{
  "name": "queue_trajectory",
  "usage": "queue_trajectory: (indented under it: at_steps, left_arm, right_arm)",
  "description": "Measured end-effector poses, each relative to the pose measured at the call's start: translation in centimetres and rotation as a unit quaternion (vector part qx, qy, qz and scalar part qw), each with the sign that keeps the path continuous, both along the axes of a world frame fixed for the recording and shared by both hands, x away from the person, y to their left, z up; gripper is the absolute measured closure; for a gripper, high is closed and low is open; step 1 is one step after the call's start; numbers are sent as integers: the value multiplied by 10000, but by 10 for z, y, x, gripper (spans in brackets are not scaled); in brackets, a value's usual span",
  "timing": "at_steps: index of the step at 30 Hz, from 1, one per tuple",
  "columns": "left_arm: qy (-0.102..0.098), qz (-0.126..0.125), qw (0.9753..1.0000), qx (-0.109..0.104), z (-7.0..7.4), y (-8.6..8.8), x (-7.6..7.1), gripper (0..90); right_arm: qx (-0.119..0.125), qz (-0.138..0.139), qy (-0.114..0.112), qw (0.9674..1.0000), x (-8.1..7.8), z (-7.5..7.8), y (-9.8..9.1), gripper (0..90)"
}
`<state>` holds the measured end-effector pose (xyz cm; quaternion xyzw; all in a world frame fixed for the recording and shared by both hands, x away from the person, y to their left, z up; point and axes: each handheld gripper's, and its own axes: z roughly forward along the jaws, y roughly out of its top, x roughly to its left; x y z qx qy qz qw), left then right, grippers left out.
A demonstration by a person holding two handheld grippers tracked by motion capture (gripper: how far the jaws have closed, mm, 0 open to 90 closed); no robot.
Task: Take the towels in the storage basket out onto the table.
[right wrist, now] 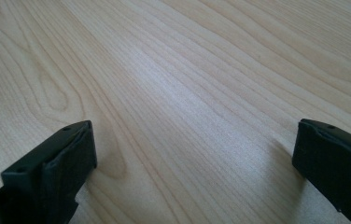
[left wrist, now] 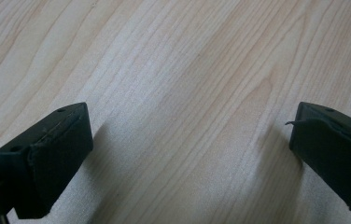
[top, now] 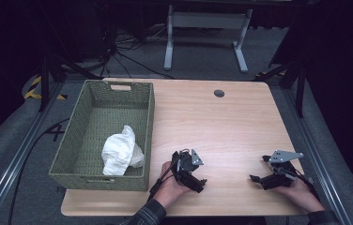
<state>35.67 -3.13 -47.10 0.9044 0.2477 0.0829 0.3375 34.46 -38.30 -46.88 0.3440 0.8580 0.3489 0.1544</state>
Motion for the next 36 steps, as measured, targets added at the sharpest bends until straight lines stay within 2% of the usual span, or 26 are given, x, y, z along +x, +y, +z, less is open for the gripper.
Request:
queue_trajectory:
  at_steps: [3, 8, 19, 20, 23, 27, 34, 36]
  left_arm:
    - [-35, -25, 10000, -12, 2, 1, 1, 0]
    - [16, 51, 10000, -21, 6, 5, 0, 0]
    - [-61, 208, 9995, -209, 14, 15, -1, 0]
    - [20, 261, 9995, -198, 15, 17, -2, 0]
    - [-83, 276, 9993, -236, 16, 20, 0, 0]
    - [-76, 311, 9994, -161, 18, 24, -1, 0]
    - [-178, 388, 9989, -186, 23, 29, -1, 0]
    - [-146, 409, 9988, -212, 24, 30, -1, 0]
  right_arm:
    - [1, 2, 1, 10000, 0, 0, 0, 0]
    - [0, 2, 1, 10000, 0, 0, 0, 0]
    - [-10, 6, 9, 10000, 0, 0, 0, 0]
    - [-4, 5, 8, 10000, 0, 0, 0, 0]
    - [-3, 7, 8, 10000, 0, 0, 0, 0]
    - [-3, 6, 10, 10000, 0, 0, 0, 0]
    - [-5, 13, 10, 10000, 0, 0, 0, 0]
    - [-4, 14, 9, 10000, 0, 0, 0, 0]
